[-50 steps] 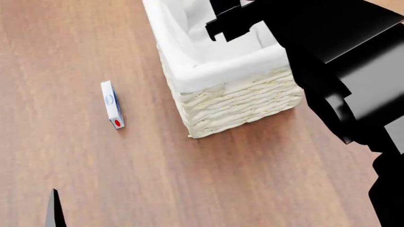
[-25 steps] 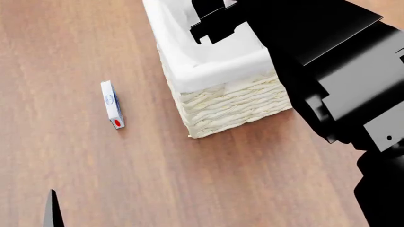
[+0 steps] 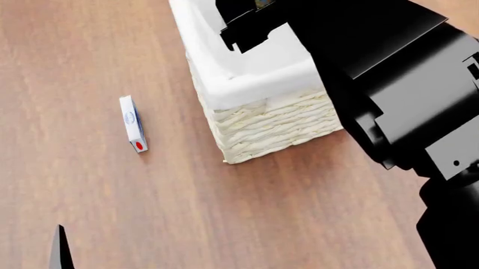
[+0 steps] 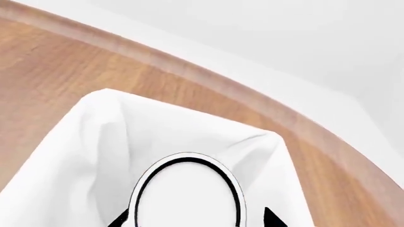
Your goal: Pick up the alphabet soup and the cream cheese box, and put them in the basket.
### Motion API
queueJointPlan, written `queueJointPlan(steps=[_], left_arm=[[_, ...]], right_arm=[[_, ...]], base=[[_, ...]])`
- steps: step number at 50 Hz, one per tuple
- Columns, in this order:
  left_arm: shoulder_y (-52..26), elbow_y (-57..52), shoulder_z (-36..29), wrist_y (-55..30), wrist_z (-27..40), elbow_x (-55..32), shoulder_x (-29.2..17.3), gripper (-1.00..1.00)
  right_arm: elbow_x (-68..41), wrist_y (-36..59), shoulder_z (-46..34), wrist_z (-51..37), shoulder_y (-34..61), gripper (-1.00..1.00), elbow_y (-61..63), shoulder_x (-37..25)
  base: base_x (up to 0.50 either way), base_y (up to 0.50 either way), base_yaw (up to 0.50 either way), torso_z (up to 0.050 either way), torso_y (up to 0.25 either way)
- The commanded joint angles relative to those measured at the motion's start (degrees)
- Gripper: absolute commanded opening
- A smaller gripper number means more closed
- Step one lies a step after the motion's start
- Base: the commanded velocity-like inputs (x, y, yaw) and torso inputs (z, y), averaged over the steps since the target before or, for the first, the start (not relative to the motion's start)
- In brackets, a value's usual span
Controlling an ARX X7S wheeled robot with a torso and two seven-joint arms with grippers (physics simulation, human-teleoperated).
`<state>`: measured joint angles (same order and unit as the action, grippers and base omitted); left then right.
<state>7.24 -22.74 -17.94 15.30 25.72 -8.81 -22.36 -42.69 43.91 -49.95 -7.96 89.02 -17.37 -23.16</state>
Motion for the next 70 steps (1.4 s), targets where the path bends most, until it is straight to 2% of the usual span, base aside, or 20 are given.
queueJointPlan(steps=[1, 22, 26, 35, 38, 39, 44, 48, 49, 52, 54, 56, 57, 63, 70], left_arm=[[-0.10, 0.12, -0.10, 0.04, 0.18, 0.03, -0.14, 1.00], [-0.33, 0.80, -0.56, 0.40, 0.29, -0.07, -0.18, 1.00], [-0.26, 0.67, -0.72, 0.26, 0.37, 0.04, -0.21, 1.00], [-0.64, 0.69, -1.45, -0.14, 0.28, 0.53, -0.08, 1.00], [-0.67, 0.30, -1.48, -0.25, 0.34, 0.65, -0.19, 1.00], [-0.61, 0.00, -1.42, -0.46, 0.39, 0.54, -0.30, 1.00], [-0.66, -0.17, -1.40, -0.74, 0.48, 0.68, -0.54, 1.00], [-0.65, -0.68, -1.65, -0.95, 0.45, 0.89, -0.66, 1.00], [-0.60, -0.98, -1.62, -1.10, 0.47, 0.83, -0.77, 1.00], [-0.43, -1.01, -1.76, -0.88, 0.51, 0.92, -0.75, 1.00], [-0.25, -0.92, -1.95, -0.72, 0.51, 1.11, -0.74, 1.00], [-0.20, -1.00, -1.90, -0.90, 0.54, 1.03, -0.86, 1.00], [-0.17, -1.04, -1.88, -0.90, 0.54, 1.04, -0.95, 1.00], [-0.51, -1.01, -2.12, -1.11, 0.51, 1.13, -0.93, 1.00], [-1.12, -0.69, -2.83, -1.47, 0.22, 1.10, -0.66, 1.00]], right_arm=[[1.79, -0.01, 0.18, 0.42, 0.54, 1.00, 0.35, 0.05], [2.34, -0.51, -0.39, 0.25, -0.09, 1.00, 1.29, -0.37], [1.51, -0.63, 0.89, -1.61, -0.94, 1.00, 6.85, -2.50], [-5.02, 1.29, 6.26, -11.51, -9.65, 1.00, 30.02, -12.29], [-2.95, -1.46, 6.36, -14.25, -13.39, 1.00, 39.55, -16.99], [-7.16, -1.51, 9.28, -16.67, -15.80, 1.00, 41.74, -18.18], [-9.37, -3.87, 12.65, -21.26, -21.02, 1.00, 49.01, -23.08], [-8.82, -7.47, 14.11, -23.92, -26.72, 1.00, 54.60, -27.25], [-4.61, -9.88, 13.15, -24.25, -29.31, 1.00, 56.22, -28.76], [-2.85, -14.35, 13.55, -25.67, -34.75, 1.00, 57.36, -30.36], [5.54, -19.23, 11.74, -28.56, -40.60, 1.00, 59.90, -32.18], [2.06, -22.43, 12.87, -29.24, -44.49, 1.00, 59.48, -32.75], [6.54, -24.83, 11.53, -30.05, -47.59, 1.00, 60.00, -33.50], [12.35, -33.15, 9.93, -33.52, -57.39, 1.00, 59.12, -34.78], [20.33, -44.66, 7.60, -33.53, -64.61, 1.00, 55.10, -34.38]], base=[[0.00, 0.00, 0.00, 0.000, 0.000], [0.00, 0.00, 0.00, 0.000, 0.000], [0.00, 0.00, 0.00, 0.000, 0.000], [0.00, 0.00, 0.00, 0.000, 0.000], [0.00, 0.00, 0.00, 0.000, 0.000], [0.00, 0.00, 0.00, 0.000, 0.000], [0.00, 0.00, 0.00, 0.000, 0.000], [0.00, 0.00, 0.00, 0.000, 0.000], [0.00, 0.00, 0.00, 0.000, 0.000], [0.00, 0.00, 0.00, 0.000, 0.000], [0.00, 0.00, 0.00, 0.000, 0.000], [0.00, 0.00, 0.00, 0.000, 0.000], [0.00, 0.00, 0.00, 0.000, 0.000], [0.00, 0.00, 0.00, 0.000, 0.000], [0.00, 0.00, 0.00, 0.000, 0.000]])
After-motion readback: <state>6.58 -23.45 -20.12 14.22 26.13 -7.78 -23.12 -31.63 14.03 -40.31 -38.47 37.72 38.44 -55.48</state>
